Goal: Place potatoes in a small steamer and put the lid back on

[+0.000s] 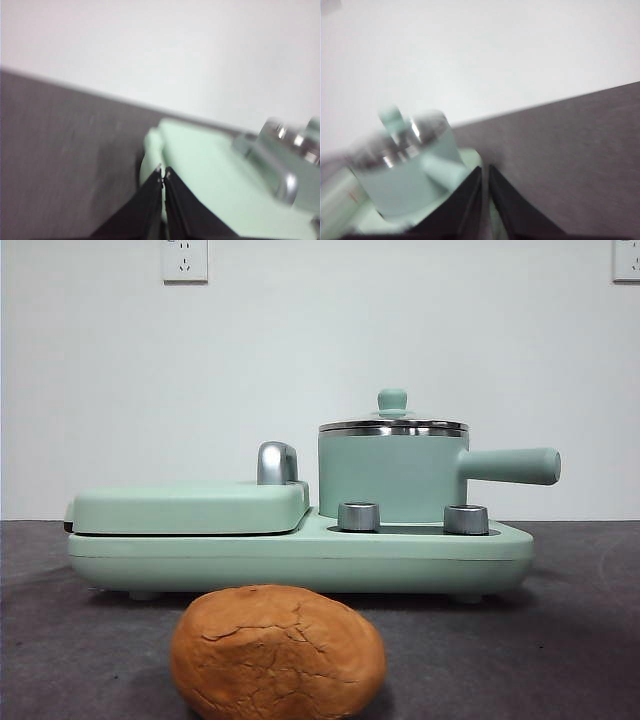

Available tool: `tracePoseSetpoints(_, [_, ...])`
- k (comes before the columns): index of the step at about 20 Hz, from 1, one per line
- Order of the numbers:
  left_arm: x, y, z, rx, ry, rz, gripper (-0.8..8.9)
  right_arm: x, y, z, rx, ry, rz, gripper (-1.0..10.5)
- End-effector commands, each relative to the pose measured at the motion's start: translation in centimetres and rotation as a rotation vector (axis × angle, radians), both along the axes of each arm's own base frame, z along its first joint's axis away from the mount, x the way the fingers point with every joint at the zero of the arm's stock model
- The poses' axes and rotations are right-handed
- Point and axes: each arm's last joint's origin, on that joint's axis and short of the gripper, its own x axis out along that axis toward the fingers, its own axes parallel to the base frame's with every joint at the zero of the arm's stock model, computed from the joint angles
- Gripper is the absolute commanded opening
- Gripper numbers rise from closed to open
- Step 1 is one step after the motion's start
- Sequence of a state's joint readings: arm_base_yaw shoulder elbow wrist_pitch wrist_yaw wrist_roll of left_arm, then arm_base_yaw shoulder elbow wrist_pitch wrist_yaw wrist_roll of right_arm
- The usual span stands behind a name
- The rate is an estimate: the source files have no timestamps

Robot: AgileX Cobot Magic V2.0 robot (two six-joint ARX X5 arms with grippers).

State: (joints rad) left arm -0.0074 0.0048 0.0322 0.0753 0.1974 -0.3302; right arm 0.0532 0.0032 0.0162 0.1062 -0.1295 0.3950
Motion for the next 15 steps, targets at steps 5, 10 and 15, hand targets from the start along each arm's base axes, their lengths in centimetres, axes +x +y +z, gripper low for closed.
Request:
tracePoseSetpoints(5, [-0.7,0.0,2.8,-0.238,-0.213,-0.057,0.08,-0.4,0.1,1.7,0.193,-0.124,0.079,0.1])
tracePoseSetpoints(10, [-1.3,0.0,5.4,-0.356,-0.118,-0.064,0.10,-1.0,0.1,4.4,0.244,-0.076,0.076,0.1])
tracePoseSetpoints(15, [-1.3,0.0,8.5,-0.297,0.036,-0.039,0.10,-1.0,0.4,7.8,0.145,0.058,0.161,0.1])
